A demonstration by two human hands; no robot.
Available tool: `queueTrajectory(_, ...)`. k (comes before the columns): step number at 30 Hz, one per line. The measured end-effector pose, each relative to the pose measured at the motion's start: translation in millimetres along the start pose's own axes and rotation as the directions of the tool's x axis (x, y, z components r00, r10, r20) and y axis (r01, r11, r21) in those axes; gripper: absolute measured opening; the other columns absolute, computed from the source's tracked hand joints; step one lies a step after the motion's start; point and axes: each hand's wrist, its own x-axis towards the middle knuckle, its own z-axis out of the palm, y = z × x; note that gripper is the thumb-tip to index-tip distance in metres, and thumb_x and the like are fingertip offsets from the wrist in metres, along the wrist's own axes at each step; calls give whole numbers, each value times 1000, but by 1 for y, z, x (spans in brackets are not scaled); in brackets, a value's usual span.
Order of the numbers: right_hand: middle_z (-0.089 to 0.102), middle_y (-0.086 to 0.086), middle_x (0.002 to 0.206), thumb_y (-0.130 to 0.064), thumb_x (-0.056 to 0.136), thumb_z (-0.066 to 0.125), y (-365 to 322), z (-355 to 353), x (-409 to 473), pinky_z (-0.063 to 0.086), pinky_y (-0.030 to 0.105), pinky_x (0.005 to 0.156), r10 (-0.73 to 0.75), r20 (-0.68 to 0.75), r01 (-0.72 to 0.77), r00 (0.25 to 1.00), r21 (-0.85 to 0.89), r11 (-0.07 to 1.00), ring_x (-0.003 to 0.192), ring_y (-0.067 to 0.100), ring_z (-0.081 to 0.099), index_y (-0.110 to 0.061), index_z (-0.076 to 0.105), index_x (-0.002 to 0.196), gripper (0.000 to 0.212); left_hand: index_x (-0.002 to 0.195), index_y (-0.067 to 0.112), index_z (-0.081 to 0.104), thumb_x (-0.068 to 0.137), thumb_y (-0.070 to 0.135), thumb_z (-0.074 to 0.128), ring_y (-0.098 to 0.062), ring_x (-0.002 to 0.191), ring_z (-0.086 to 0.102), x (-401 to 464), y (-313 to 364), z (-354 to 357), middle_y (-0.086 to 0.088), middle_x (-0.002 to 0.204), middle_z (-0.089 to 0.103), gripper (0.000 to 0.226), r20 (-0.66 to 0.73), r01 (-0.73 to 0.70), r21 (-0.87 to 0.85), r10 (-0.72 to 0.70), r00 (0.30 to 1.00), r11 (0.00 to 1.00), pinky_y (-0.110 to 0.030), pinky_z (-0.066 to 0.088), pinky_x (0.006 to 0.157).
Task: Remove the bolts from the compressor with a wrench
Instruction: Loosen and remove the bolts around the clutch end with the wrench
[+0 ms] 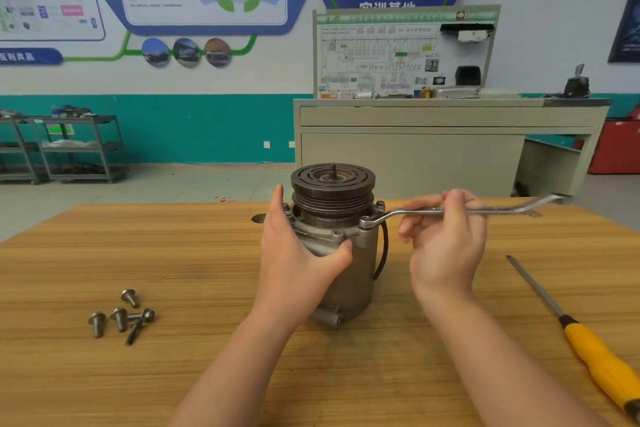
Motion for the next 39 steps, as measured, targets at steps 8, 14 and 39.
queueTrajectory(8, 69, 2, 71, -23, 105, 37, -27, -6, 19, 53, 26, 52, -165, 162, 188, 973, -143, 972, 54, 15, 64, -16, 44, 88, 20, 150, 44, 3, 56, 60, 74, 2, 130, 23, 0, 0, -1, 12, 150, 28, 119, 11, -5, 1, 5, 1000, 1000, -24, 22, 107)
queueTrajectory(14, 66, 0, 75, -47, 98, 44, -15, -1, -6, 53, 24, 53, -418, 464, 578, 781, -281, 766, 58, 6, 64, -28, 47, 86, 23, 150, 44, 5, 51, 61, 75, -10, 137, 34, 0, 4, -1, 10, 145, 39, 122, -37, 9, 1, -9, 999, 1000, -36, 33, 114)
queueTrajectory(39, 69, 5, 69, -23, 106, 36, -21, -8, 27, 54, 27, 53, 50, 28, -53, 998, 108, 993, 57, 20, 67, -15, 44, 92, 18, 150, 42, -5, 60, 44, 83, -16, 137, 18, -3, 11, -3, 9, 137, 20, 125, 9, 81, 47, -82, 997, 996, -40, 20, 115)
